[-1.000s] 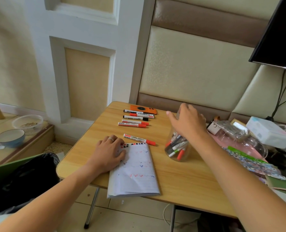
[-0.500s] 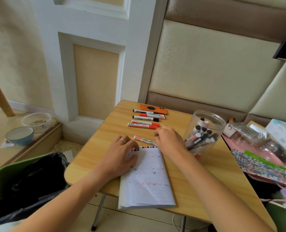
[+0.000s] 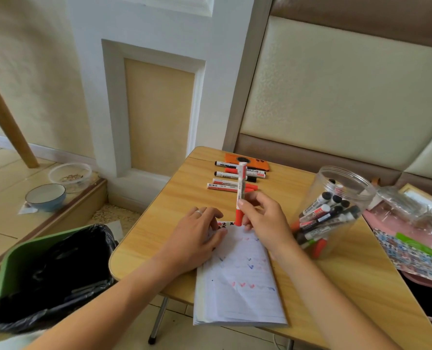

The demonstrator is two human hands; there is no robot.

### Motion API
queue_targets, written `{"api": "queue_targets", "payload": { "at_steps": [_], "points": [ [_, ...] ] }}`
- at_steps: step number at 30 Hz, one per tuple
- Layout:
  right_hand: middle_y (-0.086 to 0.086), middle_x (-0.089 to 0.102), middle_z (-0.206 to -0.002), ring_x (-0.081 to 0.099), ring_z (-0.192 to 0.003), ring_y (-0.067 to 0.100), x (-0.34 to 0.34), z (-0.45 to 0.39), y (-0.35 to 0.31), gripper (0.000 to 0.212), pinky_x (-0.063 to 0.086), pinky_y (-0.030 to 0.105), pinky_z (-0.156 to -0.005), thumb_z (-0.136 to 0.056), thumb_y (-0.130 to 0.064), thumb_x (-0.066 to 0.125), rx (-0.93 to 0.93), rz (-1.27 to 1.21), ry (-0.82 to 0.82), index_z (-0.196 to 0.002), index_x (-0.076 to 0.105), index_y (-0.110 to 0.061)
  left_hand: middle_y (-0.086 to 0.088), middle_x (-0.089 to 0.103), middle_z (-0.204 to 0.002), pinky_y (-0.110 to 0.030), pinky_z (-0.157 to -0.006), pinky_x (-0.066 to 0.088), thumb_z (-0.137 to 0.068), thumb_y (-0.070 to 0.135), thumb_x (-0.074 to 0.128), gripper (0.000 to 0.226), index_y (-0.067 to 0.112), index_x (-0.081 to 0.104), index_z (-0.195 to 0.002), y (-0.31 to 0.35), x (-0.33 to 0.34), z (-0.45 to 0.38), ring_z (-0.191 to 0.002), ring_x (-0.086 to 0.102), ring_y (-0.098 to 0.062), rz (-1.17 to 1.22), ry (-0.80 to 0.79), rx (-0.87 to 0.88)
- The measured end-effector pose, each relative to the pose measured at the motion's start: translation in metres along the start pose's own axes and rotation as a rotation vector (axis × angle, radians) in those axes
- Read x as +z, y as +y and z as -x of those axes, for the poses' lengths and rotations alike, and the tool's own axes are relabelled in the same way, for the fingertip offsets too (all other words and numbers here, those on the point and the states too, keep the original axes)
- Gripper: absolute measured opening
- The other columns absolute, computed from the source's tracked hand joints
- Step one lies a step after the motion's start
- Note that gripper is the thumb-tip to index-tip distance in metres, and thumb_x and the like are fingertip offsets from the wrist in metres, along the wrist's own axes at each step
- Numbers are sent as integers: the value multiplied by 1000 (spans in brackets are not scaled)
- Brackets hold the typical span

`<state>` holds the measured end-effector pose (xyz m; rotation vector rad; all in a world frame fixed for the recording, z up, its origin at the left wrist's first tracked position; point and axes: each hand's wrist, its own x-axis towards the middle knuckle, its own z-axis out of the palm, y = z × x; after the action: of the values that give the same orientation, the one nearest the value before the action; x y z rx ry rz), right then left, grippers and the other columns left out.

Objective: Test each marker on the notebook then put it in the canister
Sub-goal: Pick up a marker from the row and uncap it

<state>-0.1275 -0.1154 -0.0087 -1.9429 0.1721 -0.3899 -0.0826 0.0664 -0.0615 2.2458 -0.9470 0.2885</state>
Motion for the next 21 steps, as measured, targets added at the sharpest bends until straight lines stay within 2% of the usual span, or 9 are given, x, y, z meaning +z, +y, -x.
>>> {"api": "queue_targets", "payload": {
  "at_steps": [2,5,8,10,12,14,17,19,21],
  "points": [
    [4,71,-82,66,-68,15,6,6,-3,11,57,31,-64,-103,-19,62,105,-211,-83,-106,69,-10,12,57,-100,-26,-84,41,-98,62,29,48,29,56,-121,1,-1,-1,-95,46,-8,2,-17,-2],
    [11,74,-91,71,-72,20,11,11,0,13,59,29,-66,-102,-13,62,185,-293,-113,-110,65,-3,10,56,-96,-27,-79,42,-101,51,38,38,26,62,-114,-3,0,-1,-90,44,-9,-30,-3,34],
    [8,72,-106,74,-80,18,9,11,3,18,58,25,-67,-99,-18,68,159,-231,10,-115,60,-13,9,56,-94,-30,-77,43,-101,41,46,25,24,63,-109,-5,1,-1,-88,43,-10,-47,22,35],
    [1,68,-108,72,-88,17,3,9,3,25,60,30,-75,-96,-21,72,111,-254,123,-118,58,-23,9,56,-95,-30,-77,43,-100,45,42,31,25,63,-111,-4,1,-1,-88,44,-10,-51,6,23],
    [-1,70,-101,70,-89,16,-7,4,2,20,59,34,-84,-96,-18,72,33,-284,170,-113,63,-24,8,57,-96,-29,-76,42,-98,50,35,40,25,63,-111,-3,0,-1,-89,43,-11,-59,-5,20],
    [-6,73,-92,69,-89,12,-16,0,2,7,56,31,-85,-96,-17,70,-53,-142,123,-100,71,-22,9,56,-96,-29,-76,41,-99,47,37,36,25,62,-111,-3,1,-1,-89,43,-11,-61,-3,21],
    [-15,74,-83,66,-84,0,-26,0,7,10,47,14,-72,-95,-22,72,-224,279,22,-86,78,-24,8,55,-96,-29,-76,40,-103,35,46,22,23,62,-110,-5,2,-1,-90,43,-12,-49,21,20],
    [-15,74,-79,65,-80,1,-30,1,8,14,46,15,-67,-94,-26,74,-277,438,1,-83,81,-23,7,55,-95,-29,-76,38,-104,32,47,18,23,62,-109,-5,2,-1,-89,44,-13,-49,36,17],
    [-13,72,-79,64,-79,4,-34,1,7,16,49,23,-70,-94,-32,72,-319,575,-22,-85,81,-23,7,55,-94,-28,-74,36,-103,34,43,22,23,62,-107,-5,2,-1,-88,44,-13,-55,42,21]
  ]
}}
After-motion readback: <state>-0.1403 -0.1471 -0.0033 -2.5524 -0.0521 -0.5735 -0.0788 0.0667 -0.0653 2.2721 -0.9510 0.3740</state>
